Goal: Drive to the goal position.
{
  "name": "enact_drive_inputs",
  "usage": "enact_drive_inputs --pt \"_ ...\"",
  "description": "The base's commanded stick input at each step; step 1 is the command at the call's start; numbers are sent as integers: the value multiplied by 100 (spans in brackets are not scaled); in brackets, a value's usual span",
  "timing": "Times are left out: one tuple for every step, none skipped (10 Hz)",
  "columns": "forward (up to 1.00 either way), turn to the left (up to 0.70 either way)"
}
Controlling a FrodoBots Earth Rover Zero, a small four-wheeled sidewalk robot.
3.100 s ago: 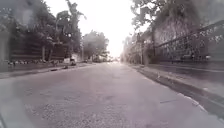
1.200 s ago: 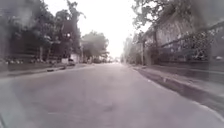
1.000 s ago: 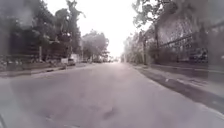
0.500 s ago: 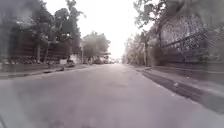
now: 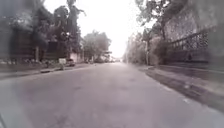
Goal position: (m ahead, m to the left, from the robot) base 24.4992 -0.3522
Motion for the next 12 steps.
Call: enact_drive_inputs --pt "30 0" --pt "44 0" --pt "58 0" --pt "72 0" --pt "86 0" --pt "100 0" --pt "100 -40" --pt "100 0" --pt "100 0" --pt "100 0" --pt "100 0" --pt "100 0"
